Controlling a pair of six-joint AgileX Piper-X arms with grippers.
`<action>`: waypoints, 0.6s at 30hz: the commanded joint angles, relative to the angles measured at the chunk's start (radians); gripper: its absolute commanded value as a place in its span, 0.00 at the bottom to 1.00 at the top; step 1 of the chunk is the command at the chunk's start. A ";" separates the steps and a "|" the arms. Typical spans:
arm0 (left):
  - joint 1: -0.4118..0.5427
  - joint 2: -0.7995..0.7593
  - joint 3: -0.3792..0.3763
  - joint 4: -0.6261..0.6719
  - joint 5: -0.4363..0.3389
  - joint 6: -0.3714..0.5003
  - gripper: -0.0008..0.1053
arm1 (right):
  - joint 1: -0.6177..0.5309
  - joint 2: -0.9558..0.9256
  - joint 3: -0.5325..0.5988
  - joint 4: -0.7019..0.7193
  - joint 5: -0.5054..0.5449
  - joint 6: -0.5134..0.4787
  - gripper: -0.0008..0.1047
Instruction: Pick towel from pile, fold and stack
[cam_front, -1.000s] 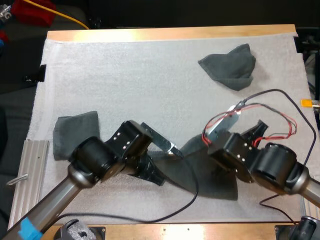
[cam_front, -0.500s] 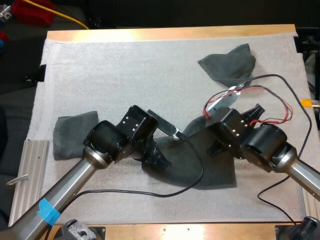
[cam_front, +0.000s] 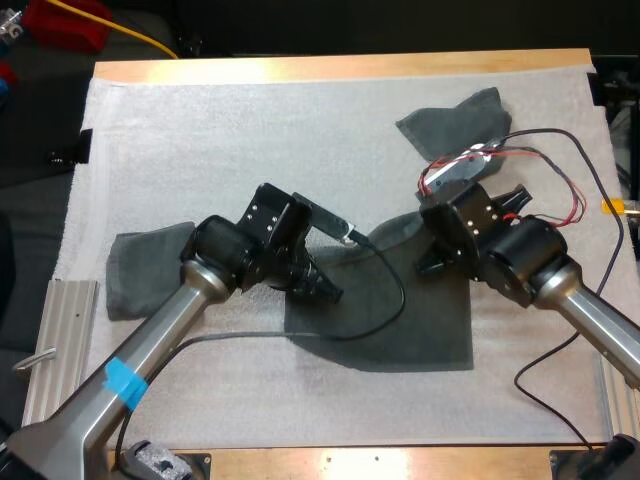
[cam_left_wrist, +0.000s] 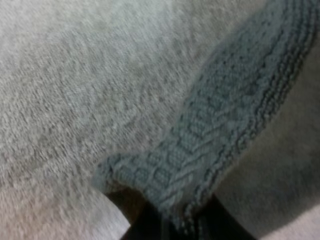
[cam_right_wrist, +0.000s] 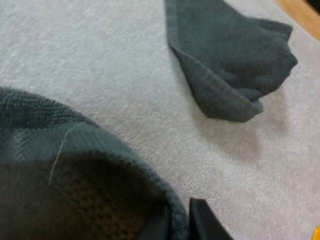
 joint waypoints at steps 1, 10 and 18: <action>0.004 0.008 -0.004 -0.019 -0.003 0.008 0.01 | -0.015 0.006 -0.002 -0.014 0.001 -0.004 0.02; 0.010 0.086 -0.004 -0.133 -0.003 0.019 0.01 | -0.085 0.087 -0.002 -0.090 -0.048 -0.004 0.02; 0.010 0.144 -0.004 -0.191 -0.033 0.026 0.04 | -0.090 0.160 -0.002 -0.143 -0.057 -0.003 0.02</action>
